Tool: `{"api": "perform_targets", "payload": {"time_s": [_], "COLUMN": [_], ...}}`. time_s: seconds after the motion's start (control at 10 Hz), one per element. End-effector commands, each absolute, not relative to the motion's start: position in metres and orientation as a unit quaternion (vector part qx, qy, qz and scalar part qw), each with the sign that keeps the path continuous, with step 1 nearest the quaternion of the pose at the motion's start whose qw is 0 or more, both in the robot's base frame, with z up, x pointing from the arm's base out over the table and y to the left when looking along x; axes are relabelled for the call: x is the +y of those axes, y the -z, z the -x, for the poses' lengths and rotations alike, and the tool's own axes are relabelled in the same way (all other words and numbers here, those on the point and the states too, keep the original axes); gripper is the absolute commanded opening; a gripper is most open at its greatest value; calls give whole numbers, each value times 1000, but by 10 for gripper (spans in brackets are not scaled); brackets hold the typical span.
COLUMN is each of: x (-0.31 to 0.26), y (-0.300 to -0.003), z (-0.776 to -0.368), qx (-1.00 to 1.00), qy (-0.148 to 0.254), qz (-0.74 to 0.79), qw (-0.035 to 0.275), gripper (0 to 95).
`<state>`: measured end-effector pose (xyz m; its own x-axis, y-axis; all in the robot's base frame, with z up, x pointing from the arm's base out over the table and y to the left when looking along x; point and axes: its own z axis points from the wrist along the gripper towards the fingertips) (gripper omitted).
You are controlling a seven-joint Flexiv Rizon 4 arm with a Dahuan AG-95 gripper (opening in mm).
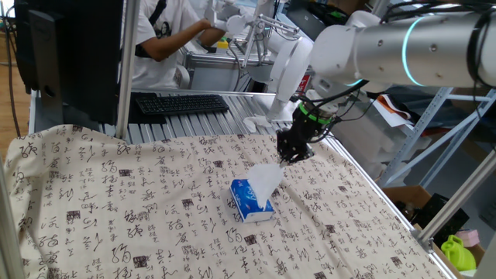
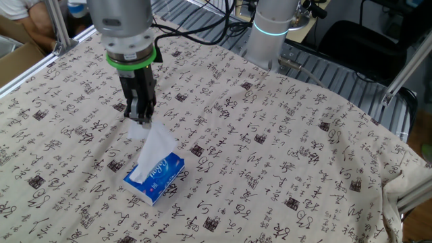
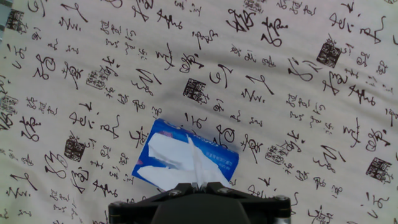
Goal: Pull out a napkin
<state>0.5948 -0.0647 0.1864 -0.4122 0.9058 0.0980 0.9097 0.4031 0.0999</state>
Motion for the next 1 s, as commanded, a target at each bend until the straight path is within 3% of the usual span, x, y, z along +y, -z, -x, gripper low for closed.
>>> {"api": "perform_targets", "payload": {"time_s": [0.1,1.0], "x": [-59,13], "y": [-187,-176], "z": [-591,-563], "qx": [-832,-806], "qy": [83,67], "qz": [548,588], "qw": [17,18], "gripper": [0,0]}}
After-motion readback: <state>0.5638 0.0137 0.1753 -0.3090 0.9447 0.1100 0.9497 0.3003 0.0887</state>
